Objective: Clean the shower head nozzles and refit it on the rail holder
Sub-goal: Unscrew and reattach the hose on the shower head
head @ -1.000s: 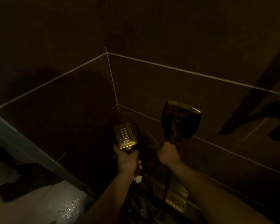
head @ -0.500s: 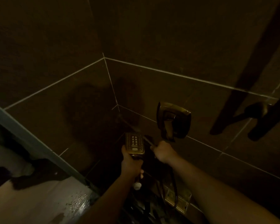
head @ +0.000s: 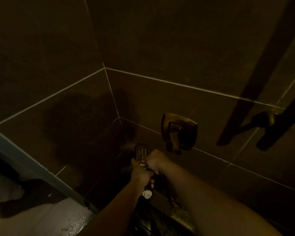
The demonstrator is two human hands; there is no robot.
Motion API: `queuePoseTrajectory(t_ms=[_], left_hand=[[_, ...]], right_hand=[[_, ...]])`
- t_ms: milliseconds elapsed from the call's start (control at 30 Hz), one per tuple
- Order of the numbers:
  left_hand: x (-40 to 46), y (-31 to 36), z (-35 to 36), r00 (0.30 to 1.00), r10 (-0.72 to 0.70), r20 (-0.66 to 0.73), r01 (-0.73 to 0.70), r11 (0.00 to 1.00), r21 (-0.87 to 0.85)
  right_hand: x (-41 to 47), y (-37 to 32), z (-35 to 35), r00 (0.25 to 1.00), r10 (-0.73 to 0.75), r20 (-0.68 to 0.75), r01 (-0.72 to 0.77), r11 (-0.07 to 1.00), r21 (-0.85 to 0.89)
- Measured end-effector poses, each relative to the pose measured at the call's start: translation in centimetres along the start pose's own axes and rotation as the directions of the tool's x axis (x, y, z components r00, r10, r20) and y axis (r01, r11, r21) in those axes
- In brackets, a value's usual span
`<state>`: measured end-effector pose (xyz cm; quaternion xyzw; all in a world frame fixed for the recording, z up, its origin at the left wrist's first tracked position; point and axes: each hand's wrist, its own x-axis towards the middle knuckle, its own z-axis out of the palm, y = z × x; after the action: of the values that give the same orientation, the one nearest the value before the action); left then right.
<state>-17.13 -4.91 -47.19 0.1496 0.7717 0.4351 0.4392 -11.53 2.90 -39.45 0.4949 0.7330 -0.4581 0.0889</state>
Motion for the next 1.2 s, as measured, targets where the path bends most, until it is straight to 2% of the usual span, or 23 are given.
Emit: queuePoseTrajectory(t_ms=[200, 300, 367, 533, 700, 967, 1100, 1200], left_hand=[[0.5, -0.2, -0.5, 1.0, 0.025, 0.003, -0.025, 1.0, -0.014], [0.6, -0.4, -0.9, 0.998, 0.056, 0.002, -0.056, 0.998, -0.004], [0.4, -0.3, -1.1, 0.998, 0.057, 0.013, -0.057, 0.998, -0.011], [1.2, -0.2, -1.9, 0.999, 0.033, -0.002, -0.033, 0.999, -0.017], [1.4, -0.3, -3.0, 1.0, 0.015, -0.027, -0.016, 1.0, -0.023], [0.8, 0.5, -3.5, 1.0, 0.021, -0.002, -0.021, 0.999, -0.034], [0.5, 1.0, -3.5, 0.999, 0.02, 0.029, -0.018, 0.997, -0.071], [0.2, 1.0, -3.2, 1.0, 0.023, 0.018, -0.021, 0.998, -0.064]], right_hand=[[0.3, -0.6, 0.7, 0.999, -0.029, 0.02, 0.03, 0.998, -0.054], [-0.1, -0.5, 0.5, 0.996, -0.038, 0.078, 0.039, 0.999, -0.015], [-0.2, -0.8, 0.3, 0.993, -0.03, 0.118, 0.043, 0.993, -0.106], [0.5, -0.5, -0.5, 0.99, 0.049, 0.129, -0.035, 0.993, -0.114], [2.2, 0.5, -1.7, 0.995, 0.081, 0.059, -0.074, 0.99, -0.12], [2.9, 2.3, -3.4, 0.967, 0.091, -0.236, -0.081, 0.995, 0.05], [2.7, 5.3, -5.0, 0.959, 0.144, -0.243, -0.111, 0.983, 0.145], [2.6, 7.3, -6.3, 0.957, 0.137, -0.254, -0.101, 0.983, 0.152]])
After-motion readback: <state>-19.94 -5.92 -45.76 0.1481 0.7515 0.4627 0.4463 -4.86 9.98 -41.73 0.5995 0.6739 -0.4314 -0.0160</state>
